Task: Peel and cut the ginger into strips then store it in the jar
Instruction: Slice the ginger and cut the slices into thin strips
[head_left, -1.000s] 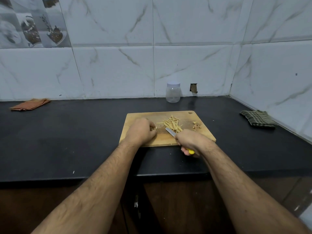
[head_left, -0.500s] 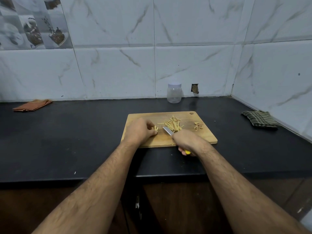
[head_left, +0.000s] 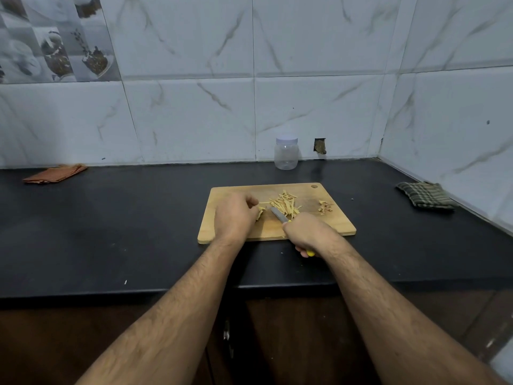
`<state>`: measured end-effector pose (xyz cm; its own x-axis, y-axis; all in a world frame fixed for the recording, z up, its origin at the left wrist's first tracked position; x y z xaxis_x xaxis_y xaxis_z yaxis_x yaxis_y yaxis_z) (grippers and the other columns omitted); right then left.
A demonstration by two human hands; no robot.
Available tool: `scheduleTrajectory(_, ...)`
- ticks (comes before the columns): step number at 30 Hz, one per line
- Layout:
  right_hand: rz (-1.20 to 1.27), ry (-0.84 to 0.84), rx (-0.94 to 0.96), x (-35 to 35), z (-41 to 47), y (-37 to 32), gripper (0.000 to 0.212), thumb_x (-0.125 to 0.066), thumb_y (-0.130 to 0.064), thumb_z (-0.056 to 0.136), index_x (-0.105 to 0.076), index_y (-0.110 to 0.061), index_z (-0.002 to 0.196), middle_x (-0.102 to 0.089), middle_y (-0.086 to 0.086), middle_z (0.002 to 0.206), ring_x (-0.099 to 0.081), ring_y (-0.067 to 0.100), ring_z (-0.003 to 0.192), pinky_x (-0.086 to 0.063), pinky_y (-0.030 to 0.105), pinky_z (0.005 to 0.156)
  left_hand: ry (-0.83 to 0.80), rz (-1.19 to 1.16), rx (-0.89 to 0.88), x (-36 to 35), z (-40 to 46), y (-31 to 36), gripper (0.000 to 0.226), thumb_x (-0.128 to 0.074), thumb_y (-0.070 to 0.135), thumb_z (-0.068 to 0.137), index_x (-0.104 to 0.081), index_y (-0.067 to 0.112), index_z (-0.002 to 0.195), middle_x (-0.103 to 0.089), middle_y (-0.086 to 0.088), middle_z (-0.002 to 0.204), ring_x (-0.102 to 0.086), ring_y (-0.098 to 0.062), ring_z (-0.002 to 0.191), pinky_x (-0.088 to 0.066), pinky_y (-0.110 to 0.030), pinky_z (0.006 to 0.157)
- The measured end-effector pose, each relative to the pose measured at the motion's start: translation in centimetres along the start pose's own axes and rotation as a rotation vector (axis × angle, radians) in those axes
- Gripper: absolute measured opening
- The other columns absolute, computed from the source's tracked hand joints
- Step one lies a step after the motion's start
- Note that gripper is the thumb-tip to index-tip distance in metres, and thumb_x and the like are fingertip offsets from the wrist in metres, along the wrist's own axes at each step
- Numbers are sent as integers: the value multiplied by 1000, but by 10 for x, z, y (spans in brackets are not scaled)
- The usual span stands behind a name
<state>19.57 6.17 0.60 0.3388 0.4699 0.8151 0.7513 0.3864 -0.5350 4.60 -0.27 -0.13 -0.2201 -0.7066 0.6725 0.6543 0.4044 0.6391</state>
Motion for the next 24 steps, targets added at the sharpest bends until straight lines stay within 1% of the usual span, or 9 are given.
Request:
scheduleTrajectory(4, -27, -6, -8, 1, -2, 2, 30, -42, -22, 100, -59, -4, 82, -60, 5, 55, -51, 16, 41, -45, 25, 54, -68, 107, 1, -6, -8, 1, 12, -69, 25, 88, -75, 29, 98, -73, 9, 97, -65, -13, 91, -52, -28, 76)
scheduleTrajectory(6, -40, -16, -10, 0, -3, 3, 32, -42, -22, 100, -60, -4, 81, -61, 5, 57, -53, 16, 42, -45, 26, 54, -100, 158, 5, -7, -11, 0, 12, -70, 28, 87, -74, 31, 98, -72, 10, 96, -65, -14, 93, -53, -29, 76)
scheduleTrajectory(8, -58, -13, -15, 0, -4, 3, 32, -42, -23, 100, -61, -4, 82, -62, 5, 57, -54, 17, 43, -46, 26, 55, -125, 166, 4, -7, -11, -1, 15, -72, 34, 85, -74, 32, 100, -72, 10, 97, -65, -14, 96, -54, -30, 77)
scheduleTrajectory(10, -69, -10, -20, 1, -4, 3, 31, -42, -24, 100, -61, -5, 84, -62, 5, 57, -54, 16, 41, -46, 25, 53, -148, 158, 1, -6, -11, 0, 16, -73, 37, 84, -74, 31, 99, -71, 9, 97, -64, -15, 94, -51, -29, 75)
scheduleTrajectory(12, -76, -15, -22, 1, -6, 3, 31, -43, -24, 100, -62, -5, 86, -62, 4, 59, -54, 15, 42, -46, 25, 53, -179, 162, 2, -6, -10, 0, 10, -70, 31, 86, -75, 30, 95, -72, 8, 94, -65, -16, 91, -50, -28, 72)
scheduleTrajectory(15, -78, -29, -10, -1, -9, 1, 31, -43, -24, 100, -64, -5, 87, -63, 4, 61, -55, 16, 46, -46, 26, 56, -215, 147, 18, -7, -9, -1, 14, -67, 21, 85, -76, 29, 91, -73, 6, 91, -65, -18, 90, -47, -27, 69)
scheduleTrajectory(19, -61, -49, 10, -4, -10, -1, 31, -44, -24, 99, -65, -5, 89, -66, 6, 67, -58, 20, 58, -48, 30, 62, -246, 125, 40, -8, -5, 0, 16, -73, 25, 85, -76, 29, 100, -73, 8, 103, -64, -16, 98, -45, -25, 75)
scheduleTrajectory(22, -78, -39, 10, -6, -7, -1, 32, -44, -24, 98, -66, -5, 85, -64, 5, 60, -57, 21, 55, -48, 29, 61, -280, 127, 49, -8, -4, 1, 16, -75, 34, 85, -75, 30, 100, -71, 8, 103, -63, -16, 97, -45, -26, 76)
scheduleTrajectory(24, -100, -6, 0, -4, -4, -1, 31, -44, -24, 98, -63, -6, 82, -63, 3, 54, -58, 20, 52, -49, 29, 62, -290, 117, 58, -8, -2, 1, 10, -69, 37, 89, -75, 32, 96, -72, 8, 101, -62, -16, 93, -45, -27, 73)
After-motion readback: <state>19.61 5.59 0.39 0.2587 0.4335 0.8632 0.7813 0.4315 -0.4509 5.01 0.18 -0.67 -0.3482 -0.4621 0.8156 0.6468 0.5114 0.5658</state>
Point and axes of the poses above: each hand's wrist, its own z-axis towards the middle knuckle, its own x-axis out of the back of the hand, y = z × x, the point moved 3 cm from there along z, towards the middle knuckle
